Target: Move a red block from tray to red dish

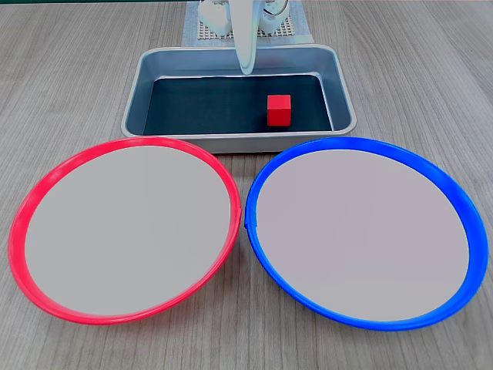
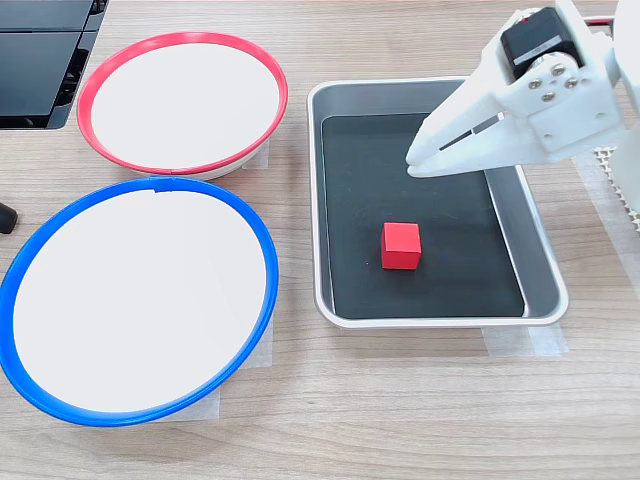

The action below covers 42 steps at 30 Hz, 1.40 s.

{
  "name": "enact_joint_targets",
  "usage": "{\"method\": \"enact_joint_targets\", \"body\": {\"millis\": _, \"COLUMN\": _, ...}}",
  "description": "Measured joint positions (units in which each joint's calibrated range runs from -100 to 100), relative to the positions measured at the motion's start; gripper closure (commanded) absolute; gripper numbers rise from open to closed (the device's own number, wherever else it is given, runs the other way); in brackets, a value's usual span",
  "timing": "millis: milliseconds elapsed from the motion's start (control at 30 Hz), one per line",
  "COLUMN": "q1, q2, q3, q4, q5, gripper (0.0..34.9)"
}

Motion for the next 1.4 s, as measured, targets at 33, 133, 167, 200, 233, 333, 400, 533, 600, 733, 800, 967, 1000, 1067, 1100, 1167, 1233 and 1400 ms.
{"method": "enact_joint_targets", "body": {"millis": 33, "q1": -0.8, "q2": 0.0, "q3": 0.0, "q4": 0.0, "q5": 0.2, "gripper": 34.6}}
{"method": "enact_joint_targets", "body": {"millis": 133, "q1": -1.6, "q2": 5.9, "q3": -1.3, "q4": -0.2, "q5": 1.9, "gripper": 34.6}}
{"method": "enact_joint_targets", "body": {"millis": 167, "q1": -1.6, "q2": 7.2, "q3": -1.6, "q4": -0.3, "q5": 2.2, "gripper": 34.6}}
{"method": "enact_joint_targets", "body": {"millis": 200, "q1": -1.6, "q2": 15.3, "q3": -7.2, "q4": 0.6, "q5": 3.4, "gripper": 34.6}}
{"method": "enact_joint_targets", "body": {"millis": 233, "q1": -1.9, "q2": 19.5, "q3": -10.9, "q4": 1.5, "q5": 3.4, "gripper": 34.4}}
{"method": "enact_joint_targets", "body": {"millis": 333, "q1": -5.0, "q2": 33.5, "q3": -23.1, "q4": 5.2, "q5": 2.9, "gripper": 25.5}}
{"method": "enact_joint_targets", "body": {"millis": 400, "q1": -6.1, "q2": 41.5, "q3": -30.5, "q4": 7.8, "q5": 2.5, "gripper": 20.2}}
{"method": "enact_joint_targets", "body": {"millis": 533, "q1": -8.6, "q2": 54.0, "q3": -41.5, "q4": 10.8, "q5": 1.6, "gripper": 13.6}}
{"method": "enact_joint_targets", "body": {"millis": 600, "q1": -8.6, "q2": 58.5, "q3": -44.3, "q4": 11.5, "q5": 1.3, "gripper": 13.5}}
{"method": "enact_joint_targets", "body": {"millis": 733, "q1": -10.4, "q2": 70.3, "q3": -50.0, "q4": 12.8, "q5": 0.7, "gripper": 14.7}}
{"method": "enact_joint_targets", "body": {"millis": 800, "q1": -9.8, "q2": 74.2, "q3": -51.5, "q4": 13.3, "q5": 0.7, "gripper": 15.4}}
{"method": "enact_joint_targets", "body": {"millis": 967, "q1": -9.2, "q2": 81.9, "q3": -52.6, "q4": 13.9, "q5": 0.9, "gripper": 16.8}}
{"method": "enact_joint_targets", "body": {"millis": 1000, "q1": -8.9, "q2": 82.4, "q3": -52.6, "q4": 13.9, "q5": 0.9, "gripper": 17.1}}
{"method": "enact_joint_targets", "body": {"millis": 1067, "q1": -8.7, "q2": 83.5, "q3": -52.6, "q4": 13.4, "q5": 1.1, "gripper": 18.0}}
{"method": "enact_joint_targets", "body": {"millis": 1100, "q1": -9.0, "q2": 83.8, "q3": -52.6, "q4": 12.8, "q5": 1.1, "gripper": 19.3}}
{"method": "enact_joint_targets", "body": {"millis": 1167, "q1": -9.2, "q2": 84.8, "q3": -52.6, "q4": 10.6, "q5": 1.1, "gripper": 20.9}}
{"method": "enact_joint_targets", "body": {"millis": 1233, "q1": -8.5, "q2": 85.9, "q3": -52.8, "q4": 10.0, "q5": 1.1, "gripper": 25.5}}
{"method": "enact_joint_targets", "body": {"millis": 1400, "q1": -9.8, "q2": 89.6, "q3": -54.9, "q4": 7.8, "q5": 1.0, "gripper": 34.6}}
